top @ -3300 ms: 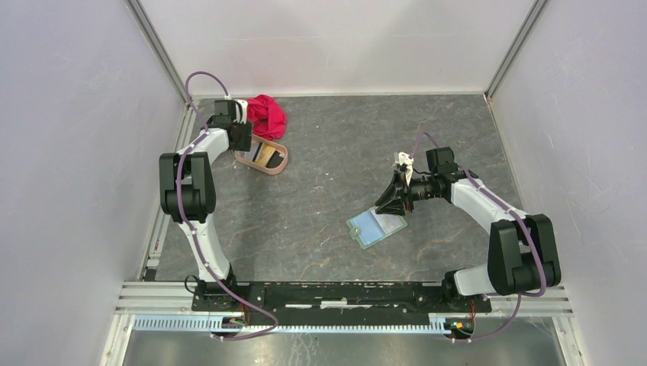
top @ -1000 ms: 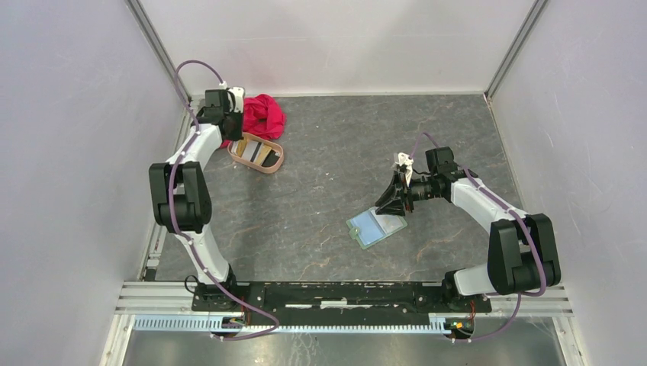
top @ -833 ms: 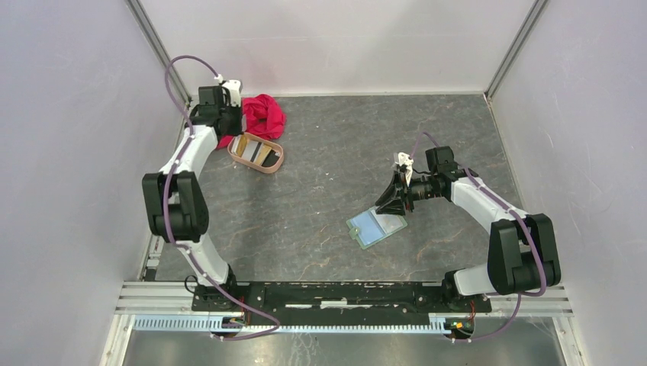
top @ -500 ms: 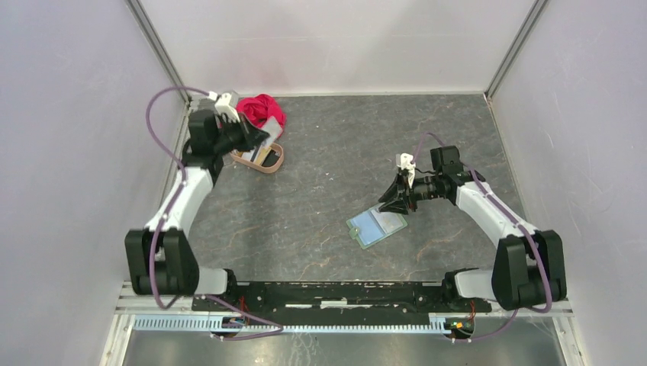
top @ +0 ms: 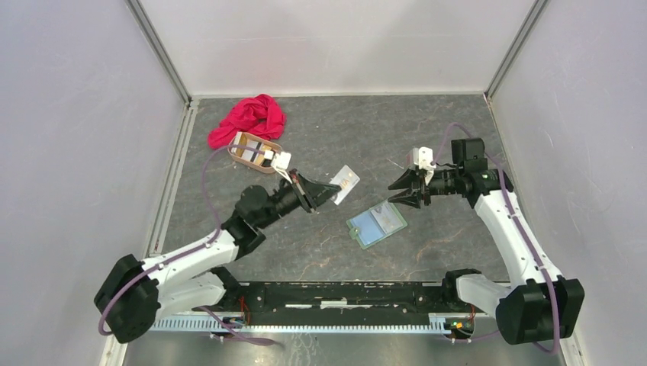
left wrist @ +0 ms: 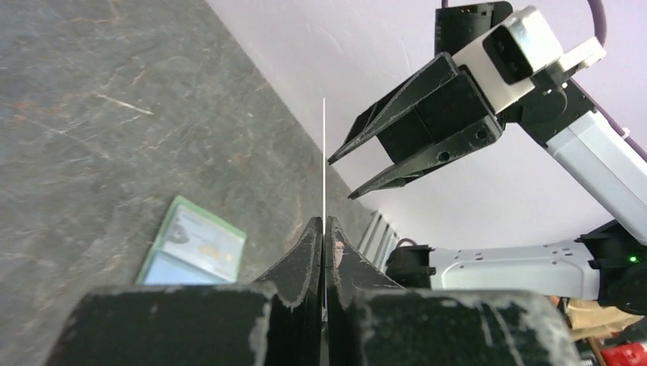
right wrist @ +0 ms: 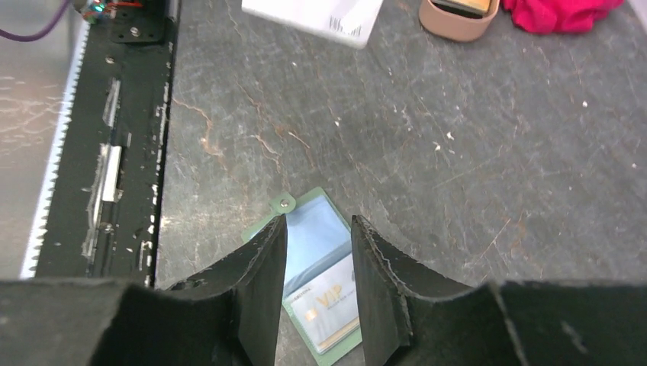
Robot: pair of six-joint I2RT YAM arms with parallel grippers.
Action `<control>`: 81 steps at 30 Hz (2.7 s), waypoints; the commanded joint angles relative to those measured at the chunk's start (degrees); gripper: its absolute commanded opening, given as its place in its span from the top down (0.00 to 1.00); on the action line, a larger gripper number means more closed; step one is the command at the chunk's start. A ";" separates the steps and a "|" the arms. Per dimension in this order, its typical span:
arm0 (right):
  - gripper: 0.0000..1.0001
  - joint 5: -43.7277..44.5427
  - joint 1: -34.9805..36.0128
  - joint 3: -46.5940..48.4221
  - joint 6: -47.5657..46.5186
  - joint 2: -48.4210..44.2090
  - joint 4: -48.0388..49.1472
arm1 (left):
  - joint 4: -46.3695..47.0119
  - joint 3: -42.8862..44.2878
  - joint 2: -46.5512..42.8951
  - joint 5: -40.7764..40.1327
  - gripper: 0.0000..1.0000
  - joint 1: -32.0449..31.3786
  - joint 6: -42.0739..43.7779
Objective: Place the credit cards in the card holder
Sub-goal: Pick up the credit card from the storage box.
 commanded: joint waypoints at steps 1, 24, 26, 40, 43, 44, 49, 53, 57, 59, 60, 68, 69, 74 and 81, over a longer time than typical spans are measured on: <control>0.57 -5.58 -0.06 6.51 -8.59 0.60 -16.48 | 14.44 -3.06 -1.13 -21.96 0.96 -10.16 -3.42; 0.43 -8.23 -0.17 -13.05 72.26 -8.07 50.66 | 44.72 5.15 26.33 -35.35 0.98 -23.15 0.02; 0.43 -7.22 -0.17 -13.12 76.31 -8.07 52.79 | 45.94 5.29 27.17 -35.19 0.98 -23.24 -0.19; 0.68 -4.59 -0.08 -17.00 101.10 -7.04 71.10 | 49.28 6.57 30.22 -31.90 0.96 -23.47 -2.67; 0.77 -4.54 0.04 -17.80 105.43 -6.72 75.59 | 49.36 6.66 30.63 -31.57 0.94 -23.59 -2.92; 0.82 -4.56 0.18 -18.16 106.47 -6.57 76.97 | 49.56 6.68 30.85 -31.42 0.94 -23.57 -3.15; 1.00 -4.95 0.55 -18.98 107.32 -6.41 78.78 | 49.11 7.41 31.34 -30.23 0.89 -23.58 -3.31; 0.99 -4.71 0.55 -19.36 106.79 -6.57 78.70 | 50.05 6.84 31.36 -29.88 0.89 -23.62 -3.57; 0.63 -3.44 0.28 -18.99 100.39 -6.27 71.29 | 52.25 5.89 30.61 -30.23 0.94 -23.59 -3.57; 0.59 -3.65 0.21 -18.66 100.08 -5.71 71.21 | 51.57 5.95 29.79 -30.20 0.94 -23.57 -3.49; 0.58 -3.75 0.16 -18.27 100.20 -5.51 71.39 | 51.26 6.01 29.65 -30.08 0.94 -23.60 -3.48; 0.62 -3.83 0.26 -17.84 105.29 -5.04 77.99 | 52.64 6.52 31.78 -29.81 0.94 -23.61 -4.66; 0.63 -3.84 0.29 -18.03 105.64 -5.09 78.40 | 52.68 6.58 31.99 -29.76 0.94 -23.62 -4.71; 0.67 -3.91 0.32 -18.15 107.20 -4.89 80.50 | 52.67 6.98 32.58 -29.43 0.93 -23.60 -4.84; 1.00 -4.67 0.59 -18.57 107.18 -4.57 81.67 | 52.91 6.95 32.72 -29.41 0.87 -23.61 -4.87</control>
